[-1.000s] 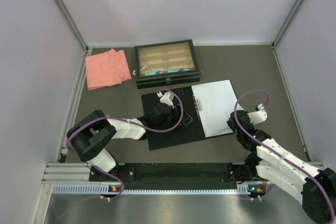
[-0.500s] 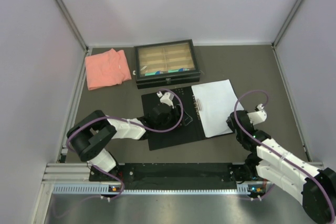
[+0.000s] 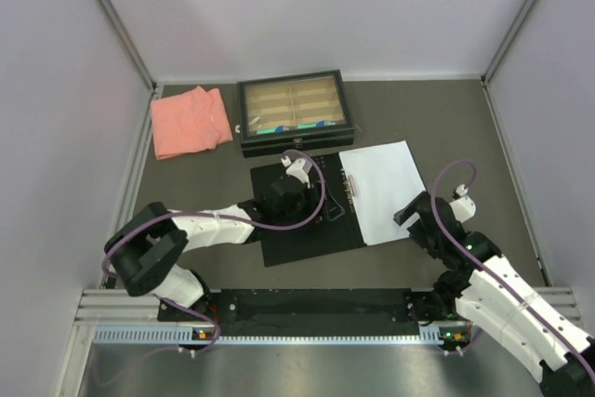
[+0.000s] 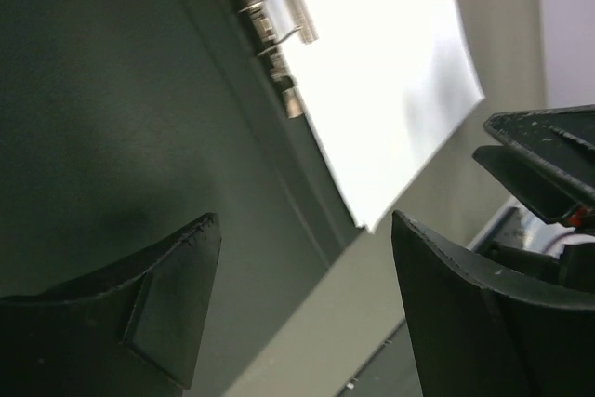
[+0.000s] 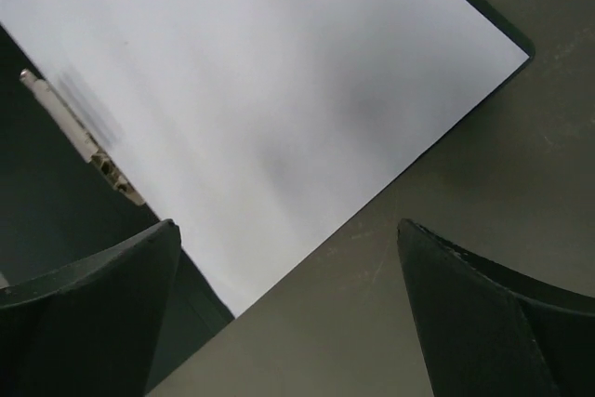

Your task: Put the files into the folder

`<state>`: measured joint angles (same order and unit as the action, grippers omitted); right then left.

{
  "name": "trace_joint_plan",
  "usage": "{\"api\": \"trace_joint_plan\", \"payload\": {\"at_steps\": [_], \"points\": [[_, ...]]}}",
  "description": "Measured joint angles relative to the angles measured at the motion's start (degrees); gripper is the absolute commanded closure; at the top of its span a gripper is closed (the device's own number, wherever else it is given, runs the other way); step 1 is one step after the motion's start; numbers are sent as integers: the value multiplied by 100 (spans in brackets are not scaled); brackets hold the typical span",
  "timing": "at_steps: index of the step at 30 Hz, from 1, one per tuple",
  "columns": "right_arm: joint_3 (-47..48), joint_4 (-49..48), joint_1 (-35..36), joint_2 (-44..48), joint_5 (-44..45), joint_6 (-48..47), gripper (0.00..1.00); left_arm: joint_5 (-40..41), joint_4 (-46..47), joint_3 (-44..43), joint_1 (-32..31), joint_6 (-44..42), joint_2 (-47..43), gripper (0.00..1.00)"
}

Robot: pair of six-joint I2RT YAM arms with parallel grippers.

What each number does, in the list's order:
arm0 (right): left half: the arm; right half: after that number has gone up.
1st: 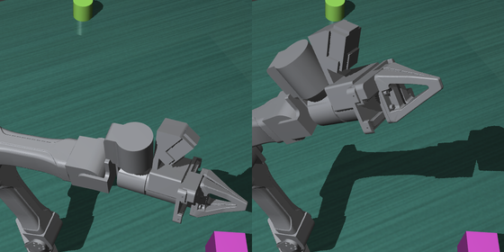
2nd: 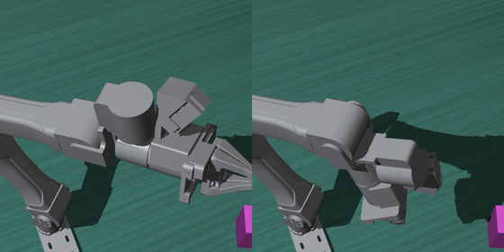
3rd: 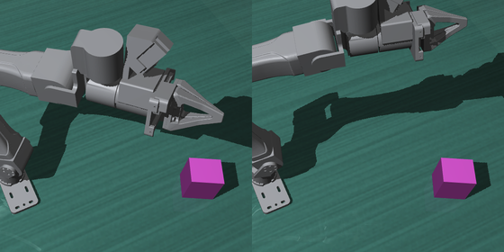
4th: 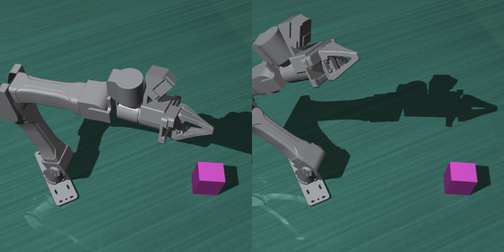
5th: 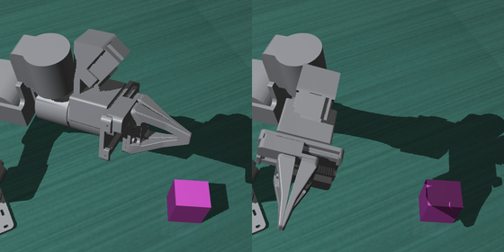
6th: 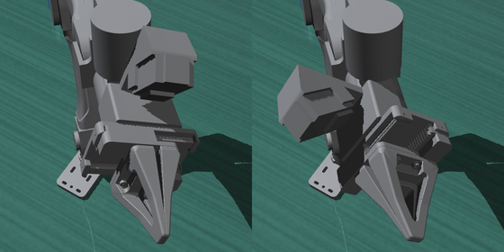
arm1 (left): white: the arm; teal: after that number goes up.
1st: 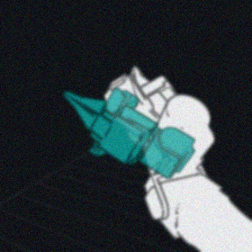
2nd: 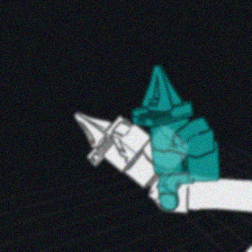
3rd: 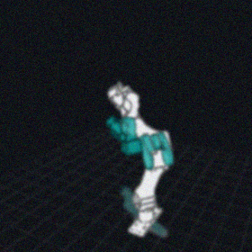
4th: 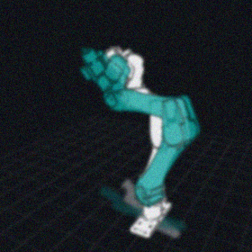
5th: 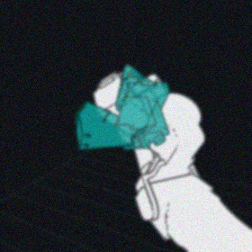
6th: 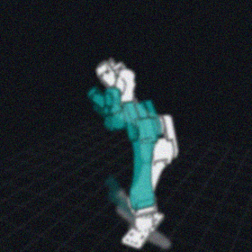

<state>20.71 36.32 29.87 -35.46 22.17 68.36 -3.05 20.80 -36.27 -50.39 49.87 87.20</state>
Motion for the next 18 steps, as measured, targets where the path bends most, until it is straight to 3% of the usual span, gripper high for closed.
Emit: {"api": "trace_joint_plan", "payload": {"at_steps": [4, 7, 11, 15, 18], "points": [[466, 400, 0, 275, -221, -656, 2, -111, -625, -332, 26, -107, -470, 20], [763, 160, 0, -87, -525, -1484, 7, -199, -804, -490, 48, -186, -649, 21], [1182, -498, 2, -1416, -1193, -2522, 12, -208, -802, -507, 87, -208, -518, 23], [1705, -1025, 9, -2758, -1698, -3230, 28, -160, -726, -511, 105, -256, -98, 32], [2594, -1139, 13, -3827, -1967, -3707, 30, -83, -649, -509, 116, -332, 208, 36]]}}
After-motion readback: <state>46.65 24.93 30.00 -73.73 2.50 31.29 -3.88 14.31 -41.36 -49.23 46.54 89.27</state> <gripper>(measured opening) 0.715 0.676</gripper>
